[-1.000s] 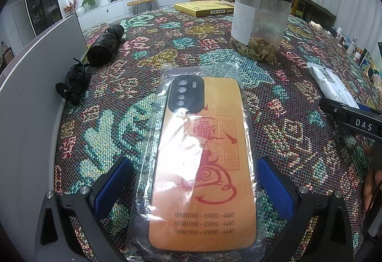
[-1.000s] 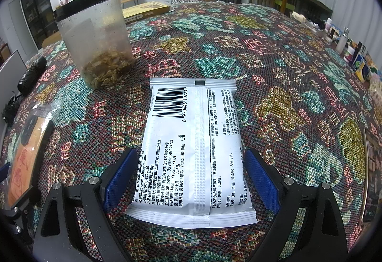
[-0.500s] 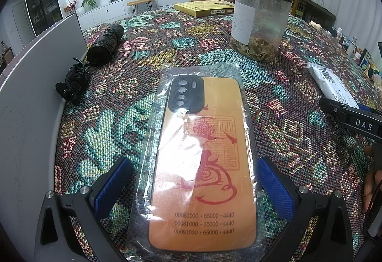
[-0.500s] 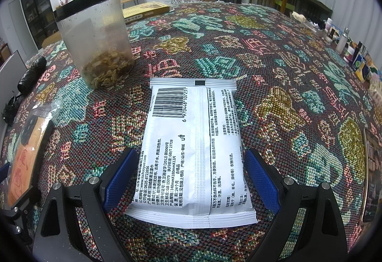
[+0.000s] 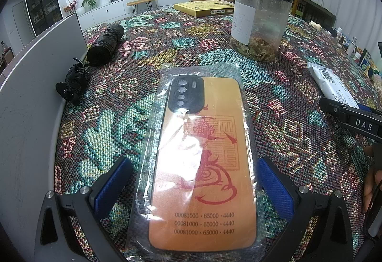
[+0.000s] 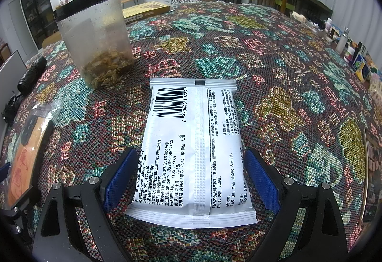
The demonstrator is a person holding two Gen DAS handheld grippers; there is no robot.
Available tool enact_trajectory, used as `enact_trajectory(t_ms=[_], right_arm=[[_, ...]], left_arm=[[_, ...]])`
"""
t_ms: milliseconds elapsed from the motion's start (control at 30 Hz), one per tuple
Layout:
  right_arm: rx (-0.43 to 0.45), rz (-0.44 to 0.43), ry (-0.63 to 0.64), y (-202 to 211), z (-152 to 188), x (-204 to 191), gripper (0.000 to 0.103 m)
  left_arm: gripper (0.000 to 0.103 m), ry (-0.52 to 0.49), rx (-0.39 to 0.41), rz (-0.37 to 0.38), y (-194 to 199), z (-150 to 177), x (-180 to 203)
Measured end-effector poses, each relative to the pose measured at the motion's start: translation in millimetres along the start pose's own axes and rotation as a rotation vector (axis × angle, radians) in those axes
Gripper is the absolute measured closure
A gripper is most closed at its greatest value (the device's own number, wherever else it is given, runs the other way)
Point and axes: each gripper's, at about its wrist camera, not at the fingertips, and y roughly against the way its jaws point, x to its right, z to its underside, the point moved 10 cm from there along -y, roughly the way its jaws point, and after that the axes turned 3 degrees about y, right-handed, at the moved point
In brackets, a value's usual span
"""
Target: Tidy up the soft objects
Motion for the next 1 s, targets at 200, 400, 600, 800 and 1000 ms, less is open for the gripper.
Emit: enact_trajectory(t_ms=[200,400,600,800,1000], right_arm=[[0.0,0.0,0.0,0.0,0.0,-0.1,0.01],[0.0,0.0,0.0,0.0,0.0,-0.1,0.01],[-0.001,0.0,-0.001,0.2,0.2,-0.1,0.01],[-0.016,-0.013,0.007,-0.8,-1.0,-0.8,0.01],[-0.206,-0.109,0.05,-7.9,-14.7,0.4,0.036]], left_arm=[[0.0,0.0,0.001,0.0,-0.2,-0.1,-0.5],[0.0,0.0,0.002,0.0,-0.1,-0.1,-0.1],[0.0,-0.001,0.003,0.0,0.0,1.0,0.0],[0.0,0.015,-0.075,-0.011,-3.3,1.1,0.8],[0.028,-0.042,-0.174,0.008,-4.1,-9.3,7.6]])
